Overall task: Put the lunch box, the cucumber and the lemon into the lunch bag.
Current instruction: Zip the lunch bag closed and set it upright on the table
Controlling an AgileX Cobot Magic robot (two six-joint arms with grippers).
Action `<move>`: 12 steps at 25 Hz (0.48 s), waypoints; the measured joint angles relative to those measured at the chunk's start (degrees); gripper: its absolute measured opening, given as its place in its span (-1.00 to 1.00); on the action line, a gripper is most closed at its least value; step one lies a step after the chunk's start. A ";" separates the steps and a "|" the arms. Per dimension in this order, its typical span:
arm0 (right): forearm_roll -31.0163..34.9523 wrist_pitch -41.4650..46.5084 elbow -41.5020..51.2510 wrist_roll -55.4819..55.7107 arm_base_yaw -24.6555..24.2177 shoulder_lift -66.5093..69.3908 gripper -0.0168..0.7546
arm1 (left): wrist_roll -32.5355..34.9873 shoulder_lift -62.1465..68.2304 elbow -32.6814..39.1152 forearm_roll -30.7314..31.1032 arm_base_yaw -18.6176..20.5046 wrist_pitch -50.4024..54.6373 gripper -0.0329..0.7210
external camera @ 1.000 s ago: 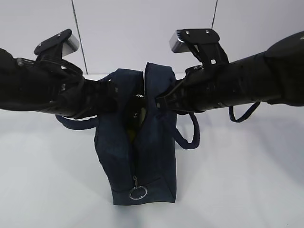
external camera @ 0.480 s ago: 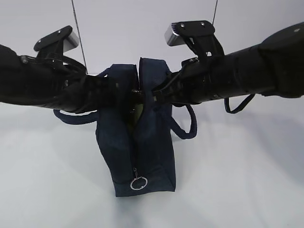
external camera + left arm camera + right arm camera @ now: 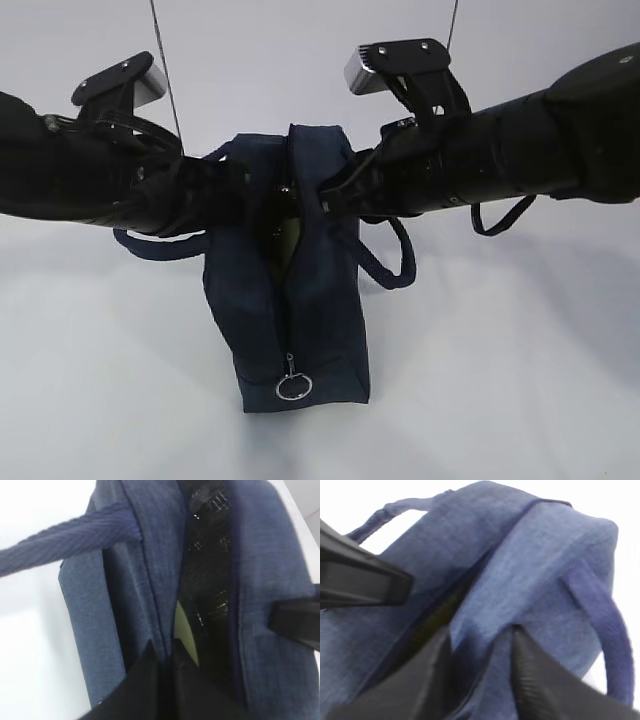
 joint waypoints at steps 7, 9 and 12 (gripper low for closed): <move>-0.09 1.25 -0.31 -0.34 0.00 0.00 -0.31 | 0.03 0.00 0.00 0.11 0.00 0.00 -0.92; -0.65 1.75 -0.41 -0.34 0.00 -0.40 -0.18 | 0.03 0.00 0.00 0.11 0.00 0.00 -0.92; -3.13 2.01 -0.41 -0.46 0.00 -2.10 -0.11 | 0.03 0.00 0.00 0.11 0.00 0.00 -0.92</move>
